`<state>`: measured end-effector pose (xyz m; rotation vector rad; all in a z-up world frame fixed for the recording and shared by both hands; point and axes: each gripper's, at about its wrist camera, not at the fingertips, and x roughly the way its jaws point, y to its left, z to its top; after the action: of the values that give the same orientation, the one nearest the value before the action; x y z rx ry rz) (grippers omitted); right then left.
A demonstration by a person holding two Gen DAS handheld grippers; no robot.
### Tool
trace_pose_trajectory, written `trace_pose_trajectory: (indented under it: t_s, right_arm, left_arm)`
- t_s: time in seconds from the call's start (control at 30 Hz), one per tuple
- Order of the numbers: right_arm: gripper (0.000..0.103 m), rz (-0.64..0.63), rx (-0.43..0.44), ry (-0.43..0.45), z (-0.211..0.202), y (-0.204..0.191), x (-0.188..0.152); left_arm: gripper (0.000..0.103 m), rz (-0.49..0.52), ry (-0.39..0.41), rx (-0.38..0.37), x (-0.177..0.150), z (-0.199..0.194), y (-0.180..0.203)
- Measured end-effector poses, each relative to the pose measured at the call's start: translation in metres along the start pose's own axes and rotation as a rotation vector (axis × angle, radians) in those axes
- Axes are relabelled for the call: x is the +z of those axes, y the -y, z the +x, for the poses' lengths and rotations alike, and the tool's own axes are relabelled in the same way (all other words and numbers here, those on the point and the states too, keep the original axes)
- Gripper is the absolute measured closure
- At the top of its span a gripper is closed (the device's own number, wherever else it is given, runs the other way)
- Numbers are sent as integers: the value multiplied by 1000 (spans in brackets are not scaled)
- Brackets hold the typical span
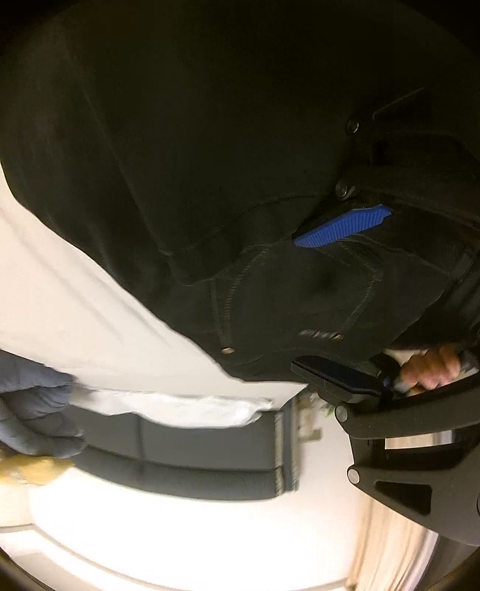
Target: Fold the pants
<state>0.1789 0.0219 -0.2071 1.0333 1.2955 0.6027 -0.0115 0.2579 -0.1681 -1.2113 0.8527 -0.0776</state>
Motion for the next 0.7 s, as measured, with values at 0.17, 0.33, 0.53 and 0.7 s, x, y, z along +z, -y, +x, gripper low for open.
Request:
trace_pose_trajectory:
  t_s: [0.17,0.33,0.53,0.7]
  right_arm:
    - [45,-12,-24,0,5,3,3]
    - [45,-14,-32,20,-1,14,4]
    - [43,-14,-31,37,-11,8,4]
    - [42,-26,-6,80,-55,-3,15]
  left_arm:
    - [85,54,28,15,-5,-5,13]
    - [86,175,66,19,-14,-12,48]
    - [86,390,79,38,-37,-13,110]
    - [86,634,51,56,-83,5,171]
